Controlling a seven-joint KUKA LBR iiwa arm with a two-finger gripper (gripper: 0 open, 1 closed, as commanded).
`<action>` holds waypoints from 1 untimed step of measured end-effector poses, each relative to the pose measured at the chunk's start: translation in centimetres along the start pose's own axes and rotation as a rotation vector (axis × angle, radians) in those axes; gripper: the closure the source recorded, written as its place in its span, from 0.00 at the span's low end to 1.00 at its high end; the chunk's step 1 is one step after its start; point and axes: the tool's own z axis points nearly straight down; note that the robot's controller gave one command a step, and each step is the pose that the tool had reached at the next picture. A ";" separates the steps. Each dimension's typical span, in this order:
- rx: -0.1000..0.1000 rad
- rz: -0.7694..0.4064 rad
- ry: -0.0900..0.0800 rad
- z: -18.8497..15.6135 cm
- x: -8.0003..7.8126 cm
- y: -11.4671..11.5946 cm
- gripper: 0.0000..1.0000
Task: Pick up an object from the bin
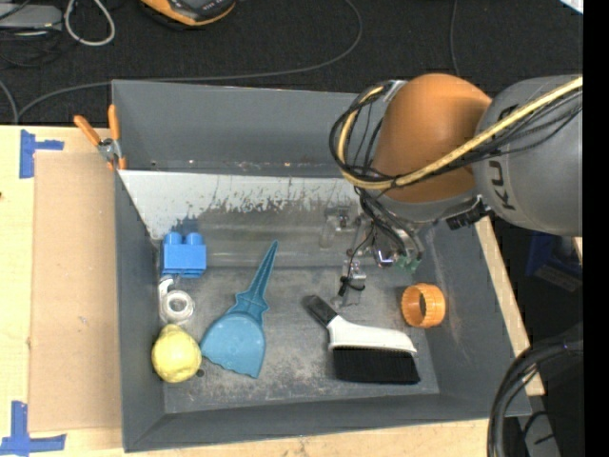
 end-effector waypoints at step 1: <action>-0.001 -0.067 0.003 13.4 1.6 -6.5 0.00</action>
Offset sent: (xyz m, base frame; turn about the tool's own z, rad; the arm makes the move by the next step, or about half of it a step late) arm -0.0294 -0.1004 -0.0847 0.1473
